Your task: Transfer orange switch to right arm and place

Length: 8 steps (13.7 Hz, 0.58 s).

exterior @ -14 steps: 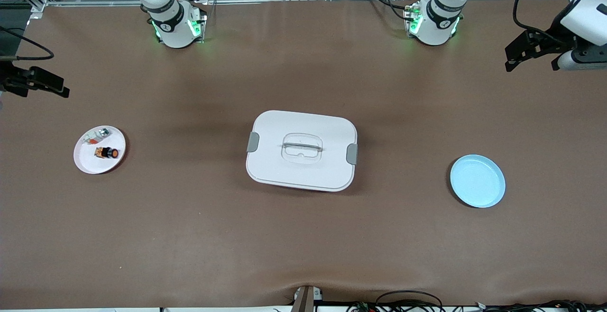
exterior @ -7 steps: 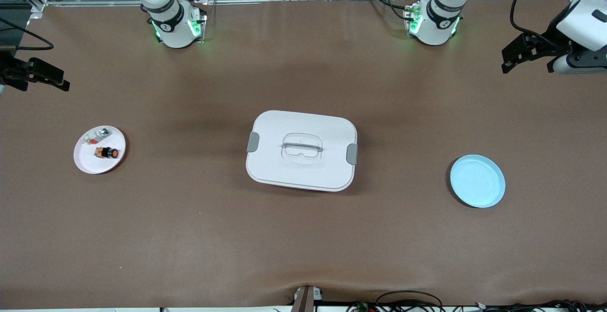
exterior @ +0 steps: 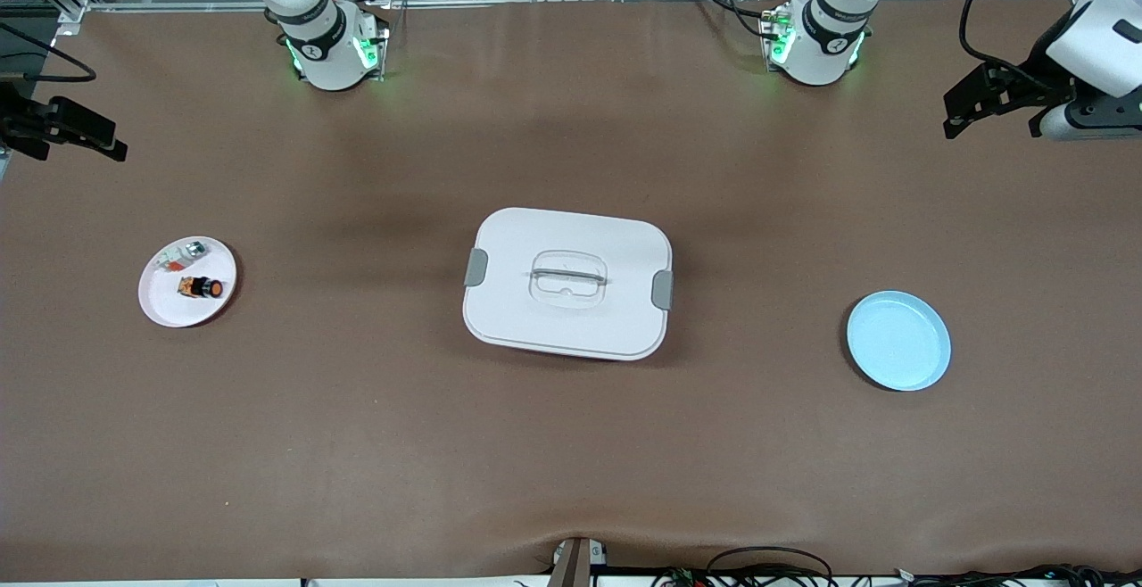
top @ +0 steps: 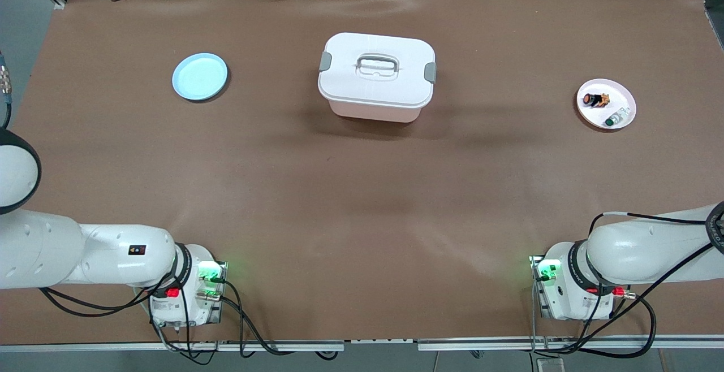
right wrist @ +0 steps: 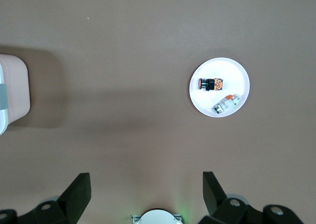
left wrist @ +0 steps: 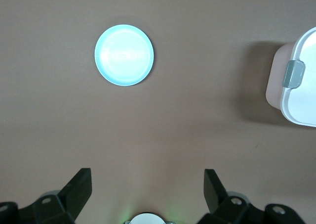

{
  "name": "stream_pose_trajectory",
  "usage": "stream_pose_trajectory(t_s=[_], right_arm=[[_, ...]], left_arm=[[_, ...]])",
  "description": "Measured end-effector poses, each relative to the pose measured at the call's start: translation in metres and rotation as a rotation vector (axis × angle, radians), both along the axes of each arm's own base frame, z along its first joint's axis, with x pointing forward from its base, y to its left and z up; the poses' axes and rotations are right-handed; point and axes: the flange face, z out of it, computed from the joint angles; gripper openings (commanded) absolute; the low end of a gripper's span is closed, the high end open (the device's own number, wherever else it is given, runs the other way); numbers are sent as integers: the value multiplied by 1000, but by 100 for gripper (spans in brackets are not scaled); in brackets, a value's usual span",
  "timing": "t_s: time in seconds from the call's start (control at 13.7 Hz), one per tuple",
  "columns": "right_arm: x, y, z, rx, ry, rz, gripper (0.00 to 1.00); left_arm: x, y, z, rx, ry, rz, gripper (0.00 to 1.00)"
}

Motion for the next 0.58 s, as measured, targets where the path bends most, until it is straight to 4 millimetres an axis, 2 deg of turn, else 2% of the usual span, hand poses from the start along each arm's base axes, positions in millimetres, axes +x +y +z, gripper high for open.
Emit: stream_pose_trajectory(t_s=[0.58], right_arm=[[-11,0,1,2,-16,-1,100]], left_arm=[[0,0,4,-1,-9,0,100]])
